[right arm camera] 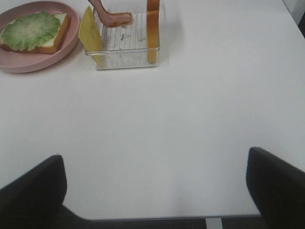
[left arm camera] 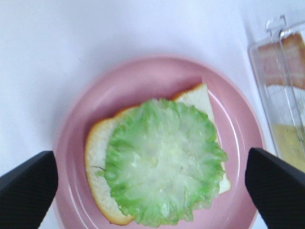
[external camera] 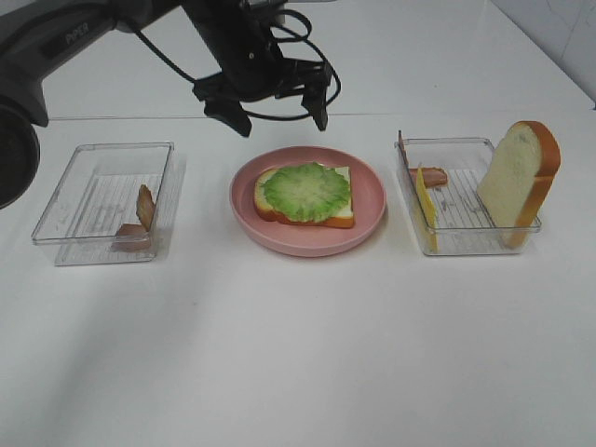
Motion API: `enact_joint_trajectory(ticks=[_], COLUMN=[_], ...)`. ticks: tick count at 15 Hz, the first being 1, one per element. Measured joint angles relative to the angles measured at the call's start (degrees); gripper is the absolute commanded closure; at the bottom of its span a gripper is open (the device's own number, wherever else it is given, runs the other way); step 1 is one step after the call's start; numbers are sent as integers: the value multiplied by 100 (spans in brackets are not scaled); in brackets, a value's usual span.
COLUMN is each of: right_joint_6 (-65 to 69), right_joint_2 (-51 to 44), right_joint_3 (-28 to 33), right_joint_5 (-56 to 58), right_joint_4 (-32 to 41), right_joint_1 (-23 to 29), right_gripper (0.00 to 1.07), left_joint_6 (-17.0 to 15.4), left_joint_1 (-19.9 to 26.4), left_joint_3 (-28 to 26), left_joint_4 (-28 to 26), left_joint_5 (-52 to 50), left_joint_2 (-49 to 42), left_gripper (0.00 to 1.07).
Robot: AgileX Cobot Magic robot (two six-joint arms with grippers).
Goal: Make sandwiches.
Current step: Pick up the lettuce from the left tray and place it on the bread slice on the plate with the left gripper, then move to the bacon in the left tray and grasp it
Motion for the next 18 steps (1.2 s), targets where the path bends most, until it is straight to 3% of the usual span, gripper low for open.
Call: enact_joint_trajectory(ticks=[4,7,8,9,11,12,13,16,17,18], right_joint_6=[0,0,0,0,0,0,0,0,0,0], right_joint_2=[0,0,0,0,0,0,0,0,0,0], right_joint_3=[0,0,0,0,0,0,0,0,0,0], right_joint_5=[0,0,0,0,0,0,0,0,0,0], right_joint_4=[0,0,0,0,0,0,0,0,0,0], right_joint_1=[0,0,0,0,0,0,0,0,0,0], right_gripper=[9,9,9,9,9,9,9,9,9,9], left_joint_6=[-115,-109,-92,-69,-52,-52,-52,-69,-97,-115], left_joint_1=[0,0,0,0,0,0,0,0,0,0], left_joint_3=[-298,23,361,1134,2126,2372,3186,3873,4446,4675], left_joint_4=[258,355,481,693,1100,1226,1324,1352,1421,1558], left_joint_5=[29,29,29,29,40,46,52,57,74,74], left_joint_2=[-453,-900,-1163,-1673,-2343,-2510,-3060,-3392,-3489,-3489], left_gripper=[5,5,5,5,6,6,6,6,6,6])
